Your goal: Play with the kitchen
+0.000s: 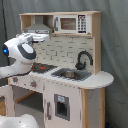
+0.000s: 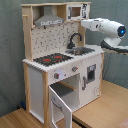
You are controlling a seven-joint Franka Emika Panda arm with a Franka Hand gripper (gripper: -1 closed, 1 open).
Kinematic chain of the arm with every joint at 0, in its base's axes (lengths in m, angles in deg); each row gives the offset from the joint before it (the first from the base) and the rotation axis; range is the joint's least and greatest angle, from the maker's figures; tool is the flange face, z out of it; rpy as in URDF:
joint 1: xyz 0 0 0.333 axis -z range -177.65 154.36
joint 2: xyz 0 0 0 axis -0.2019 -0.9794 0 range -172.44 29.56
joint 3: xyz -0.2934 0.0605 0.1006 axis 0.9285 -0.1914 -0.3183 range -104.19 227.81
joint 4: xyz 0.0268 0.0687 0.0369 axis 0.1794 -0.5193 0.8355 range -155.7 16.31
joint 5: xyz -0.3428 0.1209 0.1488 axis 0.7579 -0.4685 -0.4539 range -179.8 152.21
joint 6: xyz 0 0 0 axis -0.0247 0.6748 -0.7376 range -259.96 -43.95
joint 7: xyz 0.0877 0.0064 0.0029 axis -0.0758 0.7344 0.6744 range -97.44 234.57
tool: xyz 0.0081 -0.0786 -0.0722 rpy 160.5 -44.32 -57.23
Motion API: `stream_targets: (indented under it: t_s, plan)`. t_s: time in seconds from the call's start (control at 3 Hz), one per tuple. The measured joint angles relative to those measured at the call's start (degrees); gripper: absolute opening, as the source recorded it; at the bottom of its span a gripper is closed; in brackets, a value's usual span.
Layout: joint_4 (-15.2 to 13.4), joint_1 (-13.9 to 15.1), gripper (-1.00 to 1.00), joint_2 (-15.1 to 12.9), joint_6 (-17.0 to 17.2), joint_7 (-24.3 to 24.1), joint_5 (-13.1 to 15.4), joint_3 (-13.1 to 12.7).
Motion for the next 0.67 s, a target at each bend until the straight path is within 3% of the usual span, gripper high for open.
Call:
stream_targets:
  t_s: [0.67]
  plan:
    - [7.51,7.16,1.00,-5.66,-0.09,1.11,0.02,-4.67]
